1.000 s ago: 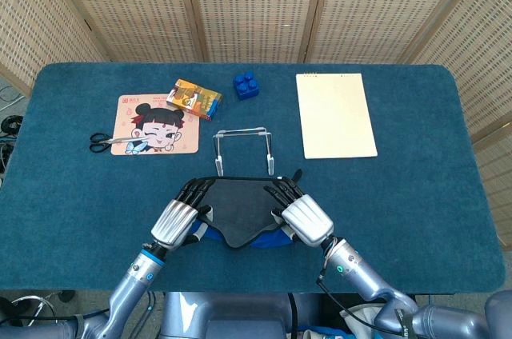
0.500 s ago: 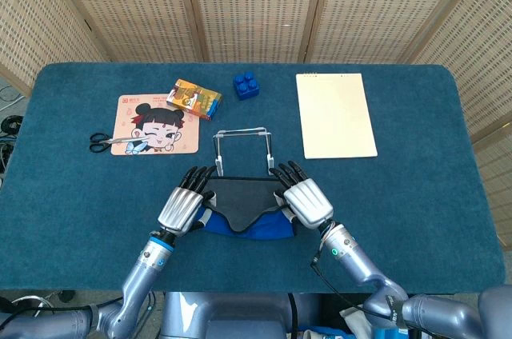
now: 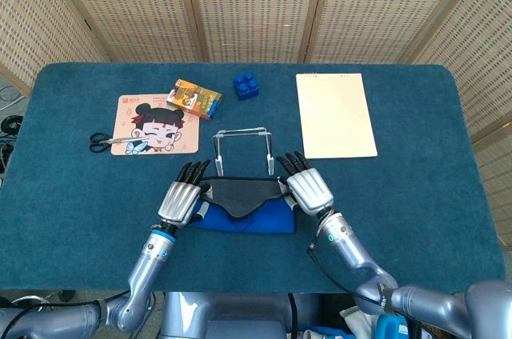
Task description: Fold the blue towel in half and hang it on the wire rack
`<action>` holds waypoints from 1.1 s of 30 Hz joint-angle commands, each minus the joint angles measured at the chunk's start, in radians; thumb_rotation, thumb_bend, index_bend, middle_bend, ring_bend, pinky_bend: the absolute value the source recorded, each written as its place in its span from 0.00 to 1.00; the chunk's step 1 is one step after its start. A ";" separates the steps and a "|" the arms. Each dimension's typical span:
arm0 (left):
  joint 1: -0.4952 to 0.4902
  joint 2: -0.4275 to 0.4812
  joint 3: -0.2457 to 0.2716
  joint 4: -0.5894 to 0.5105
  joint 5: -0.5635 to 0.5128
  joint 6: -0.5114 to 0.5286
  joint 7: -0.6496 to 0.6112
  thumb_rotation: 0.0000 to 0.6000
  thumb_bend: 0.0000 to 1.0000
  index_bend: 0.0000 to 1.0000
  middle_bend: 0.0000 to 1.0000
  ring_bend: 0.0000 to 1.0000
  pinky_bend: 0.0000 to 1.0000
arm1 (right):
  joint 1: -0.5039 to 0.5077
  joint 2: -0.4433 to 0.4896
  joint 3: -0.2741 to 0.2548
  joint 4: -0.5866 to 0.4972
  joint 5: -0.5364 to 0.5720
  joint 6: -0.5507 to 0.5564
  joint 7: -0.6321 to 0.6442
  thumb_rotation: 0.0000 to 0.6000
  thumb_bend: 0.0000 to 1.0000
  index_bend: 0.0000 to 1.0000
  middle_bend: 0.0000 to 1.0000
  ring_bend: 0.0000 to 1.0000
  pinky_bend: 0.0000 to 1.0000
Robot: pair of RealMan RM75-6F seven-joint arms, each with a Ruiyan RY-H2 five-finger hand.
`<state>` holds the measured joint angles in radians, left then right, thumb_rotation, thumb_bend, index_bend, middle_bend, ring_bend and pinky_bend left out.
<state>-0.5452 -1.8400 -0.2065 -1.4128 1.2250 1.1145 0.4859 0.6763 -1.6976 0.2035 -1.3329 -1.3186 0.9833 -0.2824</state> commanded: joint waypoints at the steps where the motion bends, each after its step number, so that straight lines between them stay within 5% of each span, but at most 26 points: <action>1: -0.005 -0.011 -0.006 0.011 -0.019 0.005 0.013 1.00 0.50 0.69 0.00 0.00 0.00 | 0.007 -0.012 0.004 0.018 0.013 -0.005 -0.003 1.00 0.50 0.66 0.11 0.00 0.00; 9: -0.015 -0.031 -0.011 0.052 -0.042 0.028 0.031 1.00 0.50 0.59 0.00 0.00 0.00 | 0.027 -0.047 0.019 0.075 0.055 -0.017 -0.002 1.00 0.50 0.66 0.11 0.00 0.00; 12: -0.017 -0.030 -0.008 0.058 -0.051 0.023 0.032 1.00 0.49 0.46 0.00 0.00 0.00 | 0.033 -0.054 0.020 0.088 0.062 -0.020 -0.005 1.00 0.50 0.66 0.11 0.00 0.00; 17: -0.023 -0.028 -0.007 0.061 -0.056 0.019 0.022 1.00 0.46 0.06 0.00 0.00 0.00 | 0.040 -0.064 0.019 0.108 0.073 -0.024 -0.010 1.00 0.50 0.66 0.11 0.00 0.00; 19: -0.024 -0.028 -0.005 0.066 -0.047 0.024 0.009 1.00 0.43 0.00 0.00 0.00 0.00 | 0.042 -0.069 0.018 0.116 0.077 -0.025 -0.012 1.00 0.50 0.66 0.11 0.00 0.00; 33: -0.019 0.010 0.009 0.066 -0.005 0.050 -0.061 1.00 0.40 0.00 0.00 0.00 0.00 | 0.053 -0.092 0.019 0.175 0.111 -0.037 -0.013 1.00 0.50 0.66 0.11 0.00 0.00</action>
<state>-0.5644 -1.8311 -0.1986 -1.3471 1.2189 1.1637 0.4256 0.7294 -1.7881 0.2232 -1.1599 -1.2086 0.9467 -0.2950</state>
